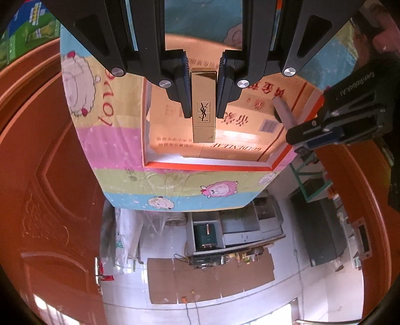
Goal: Organize rigid objects
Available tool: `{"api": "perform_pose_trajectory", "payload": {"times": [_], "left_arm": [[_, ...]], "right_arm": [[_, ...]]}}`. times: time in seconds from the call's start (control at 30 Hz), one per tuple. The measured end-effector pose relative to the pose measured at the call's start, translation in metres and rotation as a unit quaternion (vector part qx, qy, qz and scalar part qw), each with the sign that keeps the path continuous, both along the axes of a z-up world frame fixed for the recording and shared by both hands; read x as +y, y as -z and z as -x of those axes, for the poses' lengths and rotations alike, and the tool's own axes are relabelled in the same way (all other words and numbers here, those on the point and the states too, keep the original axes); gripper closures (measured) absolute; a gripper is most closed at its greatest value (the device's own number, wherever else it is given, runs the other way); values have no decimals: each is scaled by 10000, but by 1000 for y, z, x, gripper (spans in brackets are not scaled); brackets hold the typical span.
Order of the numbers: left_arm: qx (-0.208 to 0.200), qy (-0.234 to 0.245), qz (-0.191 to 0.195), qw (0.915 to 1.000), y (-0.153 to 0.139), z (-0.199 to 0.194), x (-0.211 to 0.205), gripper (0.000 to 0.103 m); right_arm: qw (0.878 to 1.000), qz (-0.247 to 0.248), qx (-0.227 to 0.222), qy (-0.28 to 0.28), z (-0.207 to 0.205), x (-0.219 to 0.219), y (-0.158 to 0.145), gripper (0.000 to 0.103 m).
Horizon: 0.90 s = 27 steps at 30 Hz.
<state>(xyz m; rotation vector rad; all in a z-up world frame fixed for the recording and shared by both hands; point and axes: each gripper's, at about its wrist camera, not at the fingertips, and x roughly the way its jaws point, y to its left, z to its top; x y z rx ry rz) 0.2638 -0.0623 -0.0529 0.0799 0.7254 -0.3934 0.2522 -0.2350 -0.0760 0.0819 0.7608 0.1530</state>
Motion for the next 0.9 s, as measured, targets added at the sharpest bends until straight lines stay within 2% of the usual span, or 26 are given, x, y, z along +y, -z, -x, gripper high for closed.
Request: {"api": "perform_pose_trajectory", "payload": {"times": [0.4, 0.9], "left_arm": [[565, -116, -135, 9982, 22, -65, -10, 78], [905, -134, -424, 9949, 46, -101, -23, 78]], "right_arm": [[9995, 156, 242, -136, -56, -4, 14, 85], [9981, 131, 503, -319, -91, -9, 39, 85]]}}
